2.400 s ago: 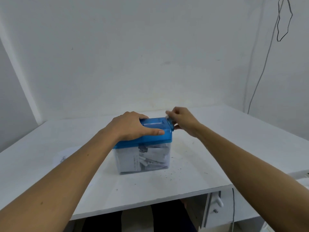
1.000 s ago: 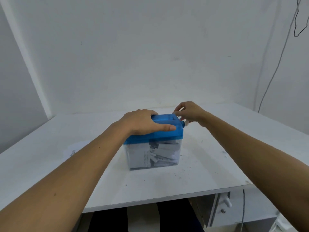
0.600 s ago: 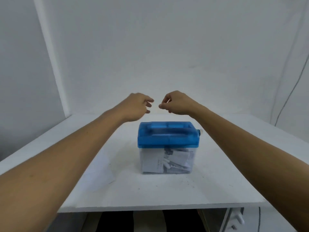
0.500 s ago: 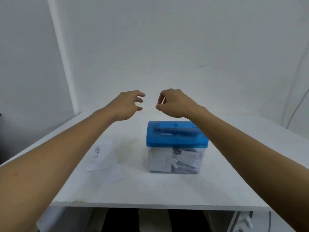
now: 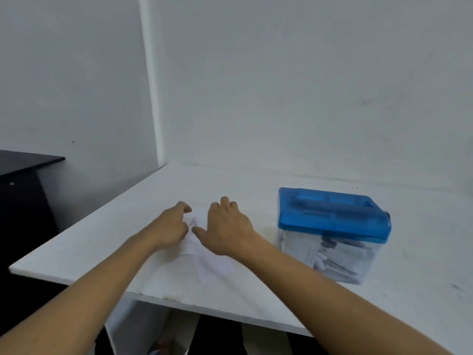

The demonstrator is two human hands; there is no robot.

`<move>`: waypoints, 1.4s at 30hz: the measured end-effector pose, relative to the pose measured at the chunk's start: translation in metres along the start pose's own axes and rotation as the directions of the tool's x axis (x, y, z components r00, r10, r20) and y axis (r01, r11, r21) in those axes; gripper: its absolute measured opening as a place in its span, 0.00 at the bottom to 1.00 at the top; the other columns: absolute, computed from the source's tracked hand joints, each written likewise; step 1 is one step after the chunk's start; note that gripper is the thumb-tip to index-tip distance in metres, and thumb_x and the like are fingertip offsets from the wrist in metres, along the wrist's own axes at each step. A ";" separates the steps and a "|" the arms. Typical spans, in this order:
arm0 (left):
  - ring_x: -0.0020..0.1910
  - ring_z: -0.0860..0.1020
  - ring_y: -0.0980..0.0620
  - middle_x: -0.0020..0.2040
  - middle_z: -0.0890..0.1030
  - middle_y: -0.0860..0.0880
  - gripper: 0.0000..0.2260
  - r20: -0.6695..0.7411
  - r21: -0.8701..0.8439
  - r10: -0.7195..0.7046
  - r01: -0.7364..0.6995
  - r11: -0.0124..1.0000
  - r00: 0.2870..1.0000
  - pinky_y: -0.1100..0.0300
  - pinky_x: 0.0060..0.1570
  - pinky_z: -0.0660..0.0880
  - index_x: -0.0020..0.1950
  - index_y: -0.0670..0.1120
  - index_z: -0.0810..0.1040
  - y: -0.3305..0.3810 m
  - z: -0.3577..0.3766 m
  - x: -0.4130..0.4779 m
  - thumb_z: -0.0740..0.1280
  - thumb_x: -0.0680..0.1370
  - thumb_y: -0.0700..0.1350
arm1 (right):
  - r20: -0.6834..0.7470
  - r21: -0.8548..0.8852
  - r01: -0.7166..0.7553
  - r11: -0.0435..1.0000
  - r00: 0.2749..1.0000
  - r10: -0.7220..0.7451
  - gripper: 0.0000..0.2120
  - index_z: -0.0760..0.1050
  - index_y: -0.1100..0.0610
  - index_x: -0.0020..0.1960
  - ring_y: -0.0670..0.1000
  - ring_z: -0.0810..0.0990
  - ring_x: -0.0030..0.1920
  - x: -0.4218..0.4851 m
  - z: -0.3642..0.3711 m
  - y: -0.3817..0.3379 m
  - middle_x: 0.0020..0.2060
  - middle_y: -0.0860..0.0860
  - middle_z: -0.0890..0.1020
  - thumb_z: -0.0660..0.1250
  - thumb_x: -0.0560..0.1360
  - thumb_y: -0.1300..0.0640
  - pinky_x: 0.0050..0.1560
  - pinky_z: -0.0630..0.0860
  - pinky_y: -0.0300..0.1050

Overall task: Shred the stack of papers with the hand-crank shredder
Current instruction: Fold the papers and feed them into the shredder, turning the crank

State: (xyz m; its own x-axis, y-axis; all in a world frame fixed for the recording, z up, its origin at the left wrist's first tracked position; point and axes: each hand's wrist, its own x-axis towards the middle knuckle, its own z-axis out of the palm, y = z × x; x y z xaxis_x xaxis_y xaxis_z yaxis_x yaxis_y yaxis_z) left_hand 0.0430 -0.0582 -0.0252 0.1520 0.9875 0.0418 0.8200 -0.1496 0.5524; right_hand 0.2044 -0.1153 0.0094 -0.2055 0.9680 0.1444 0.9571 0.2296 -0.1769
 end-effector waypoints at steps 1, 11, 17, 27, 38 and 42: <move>0.73 0.68 0.46 0.76 0.68 0.46 0.22 -0.014 -0.008 -0.033 0.032 0.999 0.999 0.55 0.69 0.65 0.75 0.45 0.64 -0.008 0.006 -0.002 0.57 0.81 0.37 | -0.013 -0.011 -0.043 0.999 0.999 0.042 0.32 0.67 0.63 0.68 0.58 0.67 0.66 0.005 0.013 0.002 0.64 0.58 0.68 0.57 0.80 0.36 0.58 0.70 0.52; 0.76 0.63 0.51 0.78 0.65 0.52 0.24 -0.198 0.210 0.036 0.006 0.978 0.979 0.51 0.72 0.57 0.79 0.49 0.61 -0.030 0.036 -0.009 0.56 0.84 0.55 | -0.040 0.206 -0.182 0.961 0.980 0.194 0.35 0.68 0.50 0.71 0.55 0.65 0.68 0.016 0.065 0.026 0.65 0.51 0.69 0.60 0.74 0.29 0.67 0.61 0.50; 0.76 0.63 0.50 0.78 0.65 0.52 0.22 -0.200 0.180 0.057 -0.021 0.984 0.978 0.49 0.72 0.57 0.79 0.49 0.60 -0.031 0.035 -0.009 0.54 0.85 0.49 | -0.024 0.480 -0.203 0.853 0.969 0.244 0.28 0.66 0.40 0.70 0.53 0.72 0.64 0.016 0.062 0.031 0.58 0.44 0.78 0.71 0.72 0.44 0.66 0.66 0.49; 0.75 0.65 0.51 0.76 0.68 0.54 0.21 -0.212 0.144 0.075 -0.045 0.989 0.974 0.50 0.71 0.59 0.77 0.51 0.64 -0.026 0.032 -0.017 0.56 0.84 0.55 | -0.043 0.759 -0.175 0.628 0.948 0.316 0.24 0.67 0.47 0.71 0.43 0.76 0.45 0.012 0.053 0.040 0.47 0.44 0.77 0.66 0.78 0.63 0.38 0.69 0.31; 0.76 0.60 0.57 0.77 0.63 0.61 0.36 -0.054 0.238 0.141 -0.125 0.963 0.989 0.52 0.73 0.57 0.77 0.58 0.64 -0.021 0.032 -0.019 0.61 0.74 0.73 | -0.034 0.881 -0.199 0.429 0.878 0.477 0.14 0.71 0.54 0.67 0.53 0.79 0.57 0.007 0.041 0.042 0.62 0.51 0.79 0.59 0.83 0.60 0.46 0.74 0.38; 0.72 0.66 0.57 0.70 0.70 0.63 0.29 -0.119 0.128 0.167 -0.151 0.980 0.979 0.52 0.70 0.60 0.71 0.59 0.72 -0.020 0.028 -0.021 0.57 0.76 0.72 | -0.006 0.911 -0.185 0.367 0.887 0.461 0.15 0.71 0.53 0.68 0.52 0.80 0.56 0.006 0.038 0.040 0.60 0.49 0.80 0.62 0.81 0.58 0.53 0.77 0.43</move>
State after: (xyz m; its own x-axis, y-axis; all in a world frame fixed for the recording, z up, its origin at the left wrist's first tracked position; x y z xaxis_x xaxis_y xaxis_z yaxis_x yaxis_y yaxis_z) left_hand 0.0385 -0.0771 -0.0602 0.2199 0.9476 0.2316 0.8514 -0.3023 0.4287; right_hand 0.2341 -0.0964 -0.0334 0.2604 0.9641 0.0519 0.2033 -0.0022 -0.9791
